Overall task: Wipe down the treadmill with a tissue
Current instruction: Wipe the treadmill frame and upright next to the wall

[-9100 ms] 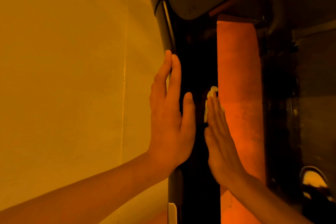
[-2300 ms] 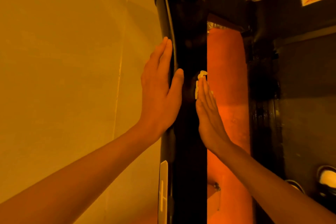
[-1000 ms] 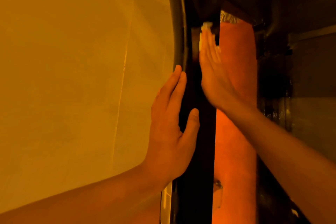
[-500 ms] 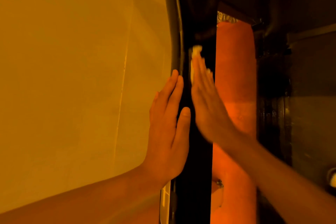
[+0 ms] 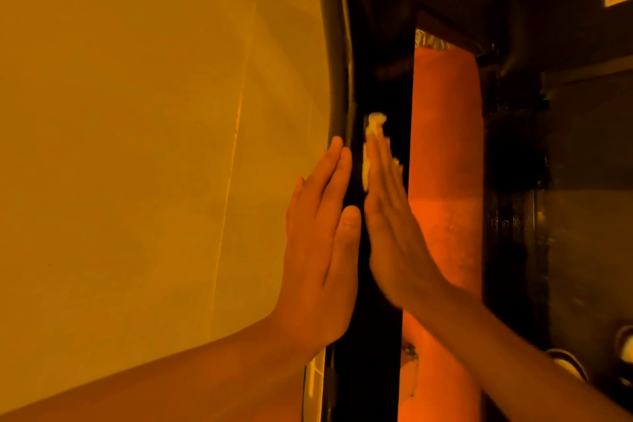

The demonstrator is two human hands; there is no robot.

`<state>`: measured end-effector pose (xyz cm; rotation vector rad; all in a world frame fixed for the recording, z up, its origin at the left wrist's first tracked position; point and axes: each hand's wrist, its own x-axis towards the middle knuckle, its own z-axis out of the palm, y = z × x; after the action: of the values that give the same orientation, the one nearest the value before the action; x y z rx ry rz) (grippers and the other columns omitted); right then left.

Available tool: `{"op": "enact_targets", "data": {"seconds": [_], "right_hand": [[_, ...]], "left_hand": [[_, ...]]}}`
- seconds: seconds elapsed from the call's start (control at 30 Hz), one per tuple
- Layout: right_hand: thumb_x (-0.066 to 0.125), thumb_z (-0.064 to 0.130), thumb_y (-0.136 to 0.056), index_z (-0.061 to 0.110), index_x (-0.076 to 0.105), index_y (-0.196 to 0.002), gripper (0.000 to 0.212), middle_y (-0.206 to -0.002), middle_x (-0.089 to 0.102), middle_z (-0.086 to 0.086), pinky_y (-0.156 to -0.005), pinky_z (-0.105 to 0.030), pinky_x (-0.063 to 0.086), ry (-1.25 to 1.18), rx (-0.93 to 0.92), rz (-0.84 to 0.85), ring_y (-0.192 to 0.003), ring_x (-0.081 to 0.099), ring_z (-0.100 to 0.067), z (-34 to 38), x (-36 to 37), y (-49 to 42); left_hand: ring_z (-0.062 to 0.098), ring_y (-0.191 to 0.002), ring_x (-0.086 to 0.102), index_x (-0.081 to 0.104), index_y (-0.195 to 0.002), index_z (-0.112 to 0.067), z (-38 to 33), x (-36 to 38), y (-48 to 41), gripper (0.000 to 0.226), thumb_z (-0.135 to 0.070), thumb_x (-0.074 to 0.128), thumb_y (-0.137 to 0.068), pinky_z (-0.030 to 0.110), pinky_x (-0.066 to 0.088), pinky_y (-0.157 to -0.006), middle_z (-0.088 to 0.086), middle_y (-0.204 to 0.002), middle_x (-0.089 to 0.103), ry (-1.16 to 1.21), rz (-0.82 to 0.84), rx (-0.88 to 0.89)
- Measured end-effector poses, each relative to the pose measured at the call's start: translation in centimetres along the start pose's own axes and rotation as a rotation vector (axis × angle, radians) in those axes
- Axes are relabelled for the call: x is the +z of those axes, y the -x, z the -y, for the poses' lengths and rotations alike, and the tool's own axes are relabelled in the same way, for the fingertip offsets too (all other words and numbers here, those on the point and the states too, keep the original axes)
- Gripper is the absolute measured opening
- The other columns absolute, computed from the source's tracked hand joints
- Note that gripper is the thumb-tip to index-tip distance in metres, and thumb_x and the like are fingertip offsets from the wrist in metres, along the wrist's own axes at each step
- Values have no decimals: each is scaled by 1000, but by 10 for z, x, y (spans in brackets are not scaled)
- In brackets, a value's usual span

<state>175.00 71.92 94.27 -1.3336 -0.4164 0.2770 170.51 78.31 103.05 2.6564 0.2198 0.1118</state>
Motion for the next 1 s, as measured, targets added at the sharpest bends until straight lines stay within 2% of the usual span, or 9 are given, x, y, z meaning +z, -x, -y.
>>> {"op": "enact_targets", "data": {"seconds": [0.17,0.27,0.4,0.57,0.7,0.77,0.87,0.93,1.0], "right_hand": [[8,46,-106,18,5,-165,65,-175,1,3,-130,-43,-6,-30,21,-78,-159,-5,-8,4,-16,-82],[10,37,-111,19,2,-166,58,-174,-4,4,-129,-52,-3,-38,-8,-56,-160,-5,-14,9,3,-14],[5,57,-109,32,-2,-166,62,-174,-7,11,-127,-45,-2,-81,46,1,-161,-4,-16,12,22,73],[11,27,-113,17,2,-164,53,-174,-1,1,-130,-46,-3,26,-1,-55,-160,-4,-13,11,-10,-47],[14,25,-113,12,6,-166,55,-175,2,-2,-130,-43,-2,26,-22,-83,-160,-2,-13,8,-13,-70],[14,27,-113,13,5,-165,55,-174,-1,1,-131,-44,0,-15,-39,-81,-160,-3,-14,11,1,-21],[8,50,-112,31,-1,-166,58,-174,-4,11,-129,-43,0,-64,11,-38,-161,-2,-15,14,23,64],[4,56,-109,36,-2,-165,60,-173,-5,14,-129,-46,-1,-62,40,-30,-160,-2,-13,12,22,68],[5,48,-111,29,0,-165,58,-174,-5,12,-130,-51,-1,-21,30,-54,-160,-4,-10,9,10,26]], "left_hand": [[18,-158,22,31,-160,-10,0,0,-1,61,-46,20,-112,65,23,-122,-2,-168,24,0,-8,5],[17,-158,21,31,-160,-9,0,0,-1,61,-45,19,-112,64,23,-122,1,-169,25,-18,-9,10],[13,-158,20,26,-160,-18,1,0,-1,58,-49,18,-111,63,22,-123,-5,-169,22,11,2,-7],[18,-157,22,31,-160,-11,2,0,-2,60,-46,20,-112,63,23,-122,-1,-169,25,5,-6,8],[16,-157,23,32,-160,-14,2,0,-2,58,-44,23,-112,62,24,-122,-4,-168,26,11,-15,9],[16,-157,23,33,-159,-11,3,1,-3,56,-40,24,-112,62,24,-122,0,-169,27,1,-14,8],[15,-157,24,30,-159,-17,5,1,-2,57,-47,20,-112,62,25,-122,1,-169,27,-7,-16,13],[15,-156,24,30,-158,-18,7,1,-2,57,-49,19,-111,62,26,-122,1,-168,27,-7,-23,24],[16,-156,25,31,-158,-15,6,1,-3,55,-45,22,-112,61,26,-122,1,-168,27,-11,-25,35]]}}
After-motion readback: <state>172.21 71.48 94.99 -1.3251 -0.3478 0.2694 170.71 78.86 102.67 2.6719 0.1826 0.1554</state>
